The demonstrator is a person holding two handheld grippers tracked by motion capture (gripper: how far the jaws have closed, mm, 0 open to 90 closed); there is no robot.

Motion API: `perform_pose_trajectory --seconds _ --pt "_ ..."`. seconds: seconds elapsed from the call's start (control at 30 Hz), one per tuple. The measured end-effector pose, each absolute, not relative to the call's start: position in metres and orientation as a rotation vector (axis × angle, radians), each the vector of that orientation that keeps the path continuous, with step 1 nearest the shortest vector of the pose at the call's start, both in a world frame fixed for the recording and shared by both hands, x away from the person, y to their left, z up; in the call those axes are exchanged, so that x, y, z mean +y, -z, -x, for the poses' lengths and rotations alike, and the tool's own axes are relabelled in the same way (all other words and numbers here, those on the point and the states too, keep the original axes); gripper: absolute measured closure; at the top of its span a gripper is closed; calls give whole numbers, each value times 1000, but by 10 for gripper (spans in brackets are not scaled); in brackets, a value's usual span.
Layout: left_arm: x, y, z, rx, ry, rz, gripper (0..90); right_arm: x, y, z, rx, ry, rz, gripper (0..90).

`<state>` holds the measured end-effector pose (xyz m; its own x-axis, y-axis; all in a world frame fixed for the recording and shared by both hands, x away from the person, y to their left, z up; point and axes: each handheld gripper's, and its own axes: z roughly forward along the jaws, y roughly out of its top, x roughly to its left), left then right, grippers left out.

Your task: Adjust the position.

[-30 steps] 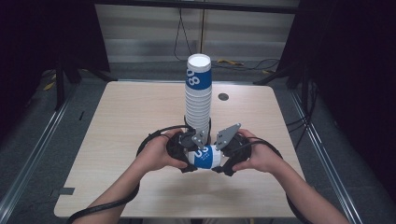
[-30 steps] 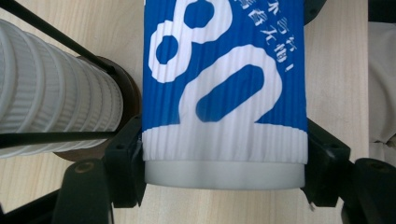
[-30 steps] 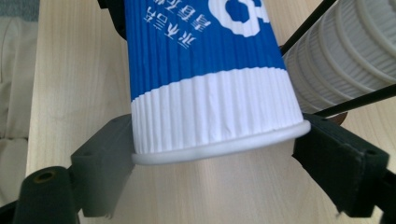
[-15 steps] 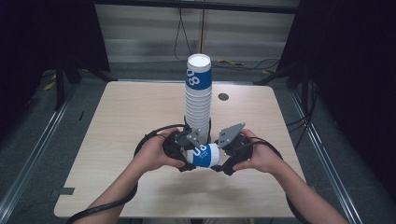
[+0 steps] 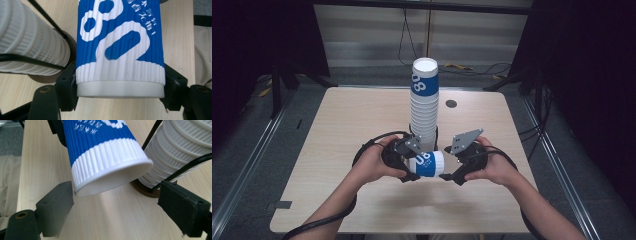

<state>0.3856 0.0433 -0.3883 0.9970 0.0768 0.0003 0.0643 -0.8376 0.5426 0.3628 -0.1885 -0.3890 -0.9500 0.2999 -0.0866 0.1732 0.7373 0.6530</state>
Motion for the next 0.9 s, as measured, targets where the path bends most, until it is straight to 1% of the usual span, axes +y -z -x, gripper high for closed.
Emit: perform_pose_trajectory --seconds 0.6,0.9 --pt "59 384 -395 168 4 -2467 300 -200 395 -361 2681 -1207 -502 123" --pt "59 386 -394 177 29 -2427 299 -201 396 -360 2655 -1279 -530 124"
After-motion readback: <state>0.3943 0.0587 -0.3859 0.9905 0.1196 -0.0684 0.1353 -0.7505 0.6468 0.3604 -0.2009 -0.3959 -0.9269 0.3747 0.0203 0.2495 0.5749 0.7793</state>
